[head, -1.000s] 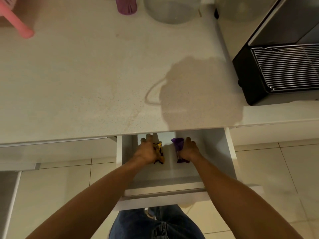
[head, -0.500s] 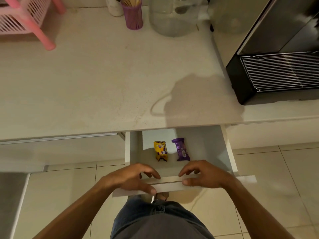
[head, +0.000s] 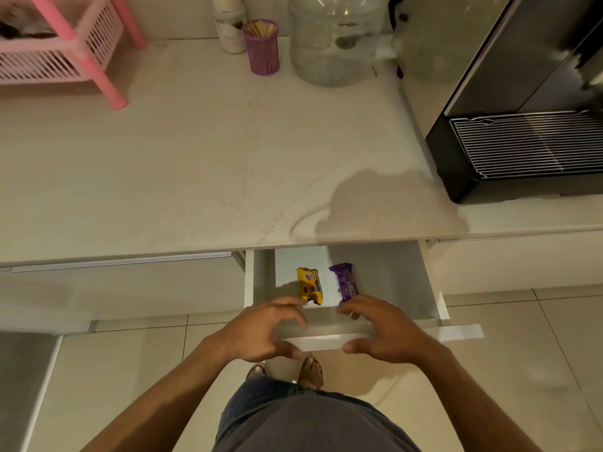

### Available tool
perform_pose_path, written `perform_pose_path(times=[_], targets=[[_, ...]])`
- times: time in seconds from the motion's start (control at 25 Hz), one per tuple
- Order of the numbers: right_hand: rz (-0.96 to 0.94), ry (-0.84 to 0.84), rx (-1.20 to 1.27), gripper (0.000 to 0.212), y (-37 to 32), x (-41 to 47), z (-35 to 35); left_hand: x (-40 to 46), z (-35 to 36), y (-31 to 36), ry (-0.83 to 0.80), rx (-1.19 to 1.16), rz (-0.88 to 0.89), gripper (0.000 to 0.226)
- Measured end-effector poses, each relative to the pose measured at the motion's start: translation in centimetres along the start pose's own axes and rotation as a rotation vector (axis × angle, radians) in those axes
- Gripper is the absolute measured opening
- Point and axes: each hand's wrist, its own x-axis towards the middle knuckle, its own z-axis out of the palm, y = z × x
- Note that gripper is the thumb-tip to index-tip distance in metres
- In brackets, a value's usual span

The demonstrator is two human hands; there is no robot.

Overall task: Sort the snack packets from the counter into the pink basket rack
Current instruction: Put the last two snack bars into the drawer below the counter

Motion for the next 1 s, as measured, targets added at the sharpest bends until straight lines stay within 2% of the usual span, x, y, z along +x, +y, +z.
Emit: perform_pose_path(times=[0.12,0.24,0.36,0.52,0.64,0.76,1.0], targets=[[-0.039,0.195,-0.081,0.086,0.6,0.1,0.1,-0.4,0.3,-0.5,0.304,0.162,0.038,0.073],[-0.091,0.404,-0.209,0.092,1.3,0.7,0.1,-0.1,0.7,-0.9,0.511,0.23,0.012,0.082],[-0.081,0.533,-0.261,0.096,1.2,1.9,-0.2,0.9,0.5,-1.0,0.603,0.31,-0.089,0.09],[-0.038,0.604,-0.4,0.1,0.8,3.8,-1.2,2.5,-1.0,-1.8,0.624,0.436,-0.166,0.099],[0.017,0.617,-0.515,0.093,0.4,5.4,-1.9,3.5,-1.9,-2.3,0.643,0.457,-0.215,0.094],[0.056,0.634,-0.535,0.087,0.4,6.7,-2.0,4.1,-1.9,-2.8,0.761,0.432,-0.18,0.078],[0.074,0.832,-0.472,0.063,0.7,8.6,-1.7,6.0,-1.3,-3.1,0.989,0.453,-0.185,0.051]])
